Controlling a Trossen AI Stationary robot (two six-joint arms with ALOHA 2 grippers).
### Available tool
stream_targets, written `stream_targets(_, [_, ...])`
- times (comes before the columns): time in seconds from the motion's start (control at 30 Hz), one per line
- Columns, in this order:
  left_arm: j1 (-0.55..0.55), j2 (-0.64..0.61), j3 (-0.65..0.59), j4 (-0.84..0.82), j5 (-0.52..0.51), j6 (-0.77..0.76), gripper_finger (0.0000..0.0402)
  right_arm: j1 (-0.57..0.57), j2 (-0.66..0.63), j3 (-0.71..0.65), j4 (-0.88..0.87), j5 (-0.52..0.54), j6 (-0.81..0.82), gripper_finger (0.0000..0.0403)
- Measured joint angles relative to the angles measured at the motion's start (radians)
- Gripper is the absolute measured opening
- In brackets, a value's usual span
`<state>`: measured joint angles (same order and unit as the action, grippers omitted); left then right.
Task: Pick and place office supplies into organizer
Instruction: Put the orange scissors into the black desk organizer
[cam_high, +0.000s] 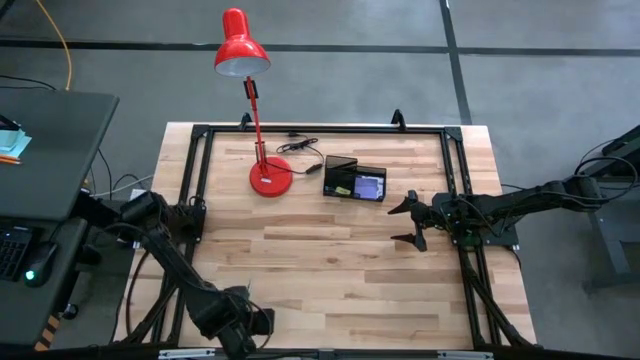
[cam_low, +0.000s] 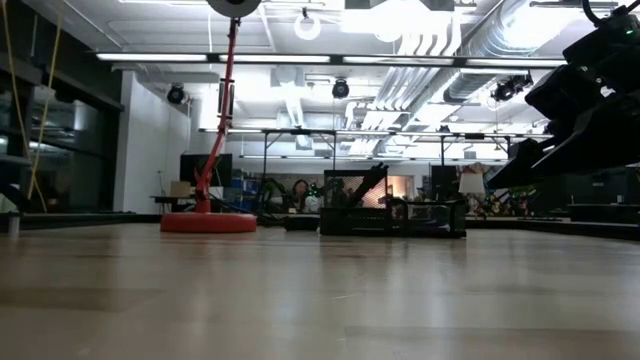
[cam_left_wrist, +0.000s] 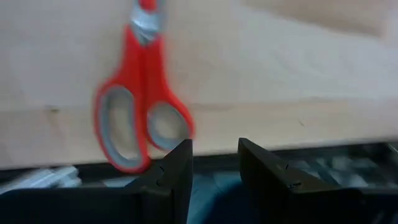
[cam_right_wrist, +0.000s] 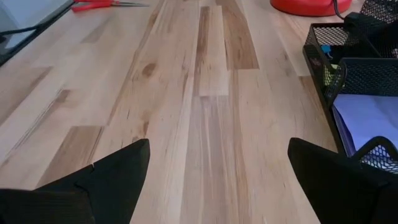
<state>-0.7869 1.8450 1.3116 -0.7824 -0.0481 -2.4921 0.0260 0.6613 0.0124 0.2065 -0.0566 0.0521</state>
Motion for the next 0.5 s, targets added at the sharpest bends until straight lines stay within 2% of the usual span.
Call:
stream_targets(0.23, [-0.014,0.077,0.066,-0.066,0.045,0.014,0.0113,0.0,-0.003,0.0,-0.011,0.0,0.0,0.0378])
stream_targets(0.5, [-0.061,0.091,0.117,-0.18,0.056,-0.075,0.0113,0.0,-0.001,0.0,-0.015,0.0,0.0,0.0378])
